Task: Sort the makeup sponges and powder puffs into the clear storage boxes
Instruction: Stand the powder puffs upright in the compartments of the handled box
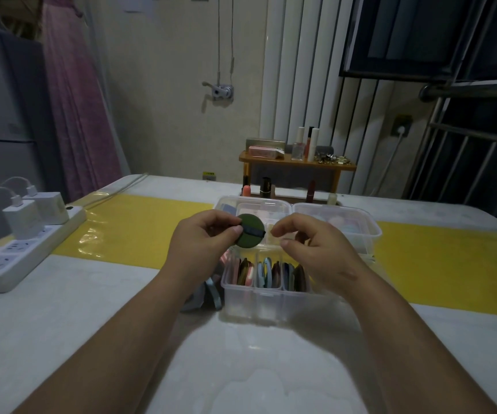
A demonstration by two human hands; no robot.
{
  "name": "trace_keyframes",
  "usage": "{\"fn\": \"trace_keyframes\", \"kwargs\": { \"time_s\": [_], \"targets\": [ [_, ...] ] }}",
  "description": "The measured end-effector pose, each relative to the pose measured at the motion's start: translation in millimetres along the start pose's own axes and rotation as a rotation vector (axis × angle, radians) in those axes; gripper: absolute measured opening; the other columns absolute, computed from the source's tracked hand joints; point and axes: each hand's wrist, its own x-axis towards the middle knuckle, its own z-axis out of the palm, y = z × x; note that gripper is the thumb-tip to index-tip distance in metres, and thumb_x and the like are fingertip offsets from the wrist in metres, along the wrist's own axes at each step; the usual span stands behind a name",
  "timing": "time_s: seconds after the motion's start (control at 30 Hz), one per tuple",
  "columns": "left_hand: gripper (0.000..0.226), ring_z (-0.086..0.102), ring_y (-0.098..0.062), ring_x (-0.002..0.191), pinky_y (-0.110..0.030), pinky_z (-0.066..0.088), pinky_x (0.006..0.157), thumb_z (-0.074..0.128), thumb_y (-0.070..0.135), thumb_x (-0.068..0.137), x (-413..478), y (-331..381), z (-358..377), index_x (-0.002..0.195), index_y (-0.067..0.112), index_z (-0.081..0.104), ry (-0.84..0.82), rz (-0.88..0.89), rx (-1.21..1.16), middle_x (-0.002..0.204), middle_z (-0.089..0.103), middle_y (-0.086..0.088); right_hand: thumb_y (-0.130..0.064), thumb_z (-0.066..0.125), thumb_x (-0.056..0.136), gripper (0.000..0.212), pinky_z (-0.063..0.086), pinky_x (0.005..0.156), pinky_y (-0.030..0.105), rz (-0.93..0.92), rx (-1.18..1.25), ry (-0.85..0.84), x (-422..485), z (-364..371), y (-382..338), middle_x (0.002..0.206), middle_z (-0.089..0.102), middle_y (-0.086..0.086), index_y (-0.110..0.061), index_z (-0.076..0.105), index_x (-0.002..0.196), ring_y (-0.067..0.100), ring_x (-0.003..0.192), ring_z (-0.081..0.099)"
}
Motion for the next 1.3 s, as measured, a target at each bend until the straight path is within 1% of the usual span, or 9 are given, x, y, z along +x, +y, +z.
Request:
{"fn": "trace_keyframes", "kwargs": {
  "time_s": [0.17,0.33,0.43,0.57,0.7,0.93,1.1,1.2,1.3],
  "targets": [
    [0.021,0.070,-0.010,0.082,-0.022,0.058,0.077,0.074,0.003,0.083,-1,6,5,0.084,0.023,0.074,-0.037,0.024,-0.033,0.086,0.074,0.001,-0.020,0.057,0.098,0.026,0.057,0.079,0.029,0.003,0.071,-0.038,0,3,-2,0.102,0.065,-0.021,-0.045,0.062,0.104,0.010,0.090,0.063],
    [0.021,0.070,-0.010,0.080,-0.025,0.058,0.077,0.073,0.003,0.084,3,11,9,0.084,0.024,0.073,-0.107,0.028,-0.006,0.084,0.073,0.002,-0.020,0.059,0.097,0.019,0.053,0.070,0.028,-0.008,0.071,0.042,-1,2,-2,0.092,0.065,-0.020,-0.033,0.069,0.107,0.015,0.082,0.059],
    [0.017,0.068,-0.007,0.079,-0.021,0.055,0.073,0.069,0.006,0.087,3,13,7,0.094,0.020,0.074,-0.187,0.005,0.018,0.089,0.073,0.002,-0.019,0.061,0.096,0.016,0.045,0.068,0.023,-0.009,0.099,0.082,-2,0,-2,0.087,0.063,-0.017,-0.030,0.070,0.101,0.009,0.077,0.055],
    [0.021,0.066,-0.002,0.081,-0.016,0.051,0.070,0.067,0.009,0.089,4,17,3,0.095,0.028,0.074,-0.227,0.006,0.029,0.092,0.074,0.008,-0.018,0.063,0.094,0.015,0.044,0.066,0.020,-0.003,0.131,0.109,-1,-5,-1,0.083,0.065,-0.016,-0.030,0.072,0.096,0.002,0.070,0.052],
    [0.016,0.067,-0.013,0.088,-0.031,0.054,0.077,0.069,0.016,0.090,9,21,2,0.094,0.029,0.075,-0.275,-0.054,0.102,0.093,0.074,0.010,-0.020,0.063,0.094,0.014,0.044,0.063,0.017,0.008,0.104,0.119,-2,-9,0,0.084,0.064,-0.016,-0.032,0.071,0.096,0.001,0.069,0.051],
    [0.011,0.063,-0.011,0.078,-0.024,0.050,0.059,0.069,0.019,0.090,15,24,2,0.088,0.030,0.072,-0.263,-0.101,0.209,0.088,0.071,0.005,-0.016,0.068,0.089,0.015,0.051,0.069,0.032,0.058,0.121,0.209,0,-22,7,0.084,0.069,-0.012,-0.031,0.071,0.085,0.009,0.071,0.056],
    [0.009,0.062,-0.011,0.075,-0.023,0.045,0.065,0.069,0.019,0.090,19,27,3,0.087,0.026,0.073,-0.220,-0.093,0.212,0.086,0.071,0.004,-0.010,0.066,0.086,0.022,0.055,0.077,0.041,0.085,0.126,0.244,1,-26,6,0.081,0.068,-0.005,-0.030,0.070,0.078,0.017,0.080,0.062],
    [0.008,0.060,-0.010,0.074,-0.021,0.043,0.059,0.068,0.019,0.090,21,26,7,0.088,0.025,0.072,-0.174,-0.082,0.218,0.089,0.071,0.005,-0.007,0.064,0.083,0.021,0.054,0.072,0.043,0.092,0.102,0.251,-1,-27,5,0.076,0.066,0.002,-0.026,0.070,0.075,0.024,0.076,0.060],
    [0.009,0.057,-0.010,0.070,-0.019,0.042,0.055,0.065,0.017,0.092,19,21,9,0.087,0.022,0.072,-0.101,-0.066,0.224,0.083,0.068,0.005,-0.007,0.063,0.082,0.020,0.048,0.065,0.037,0.085,0.055,0.243,0,-27,6,0.068,0.061,-0.005,-0.024,0.069,0.073,0.013,0.066,0.053]
  ]
}}
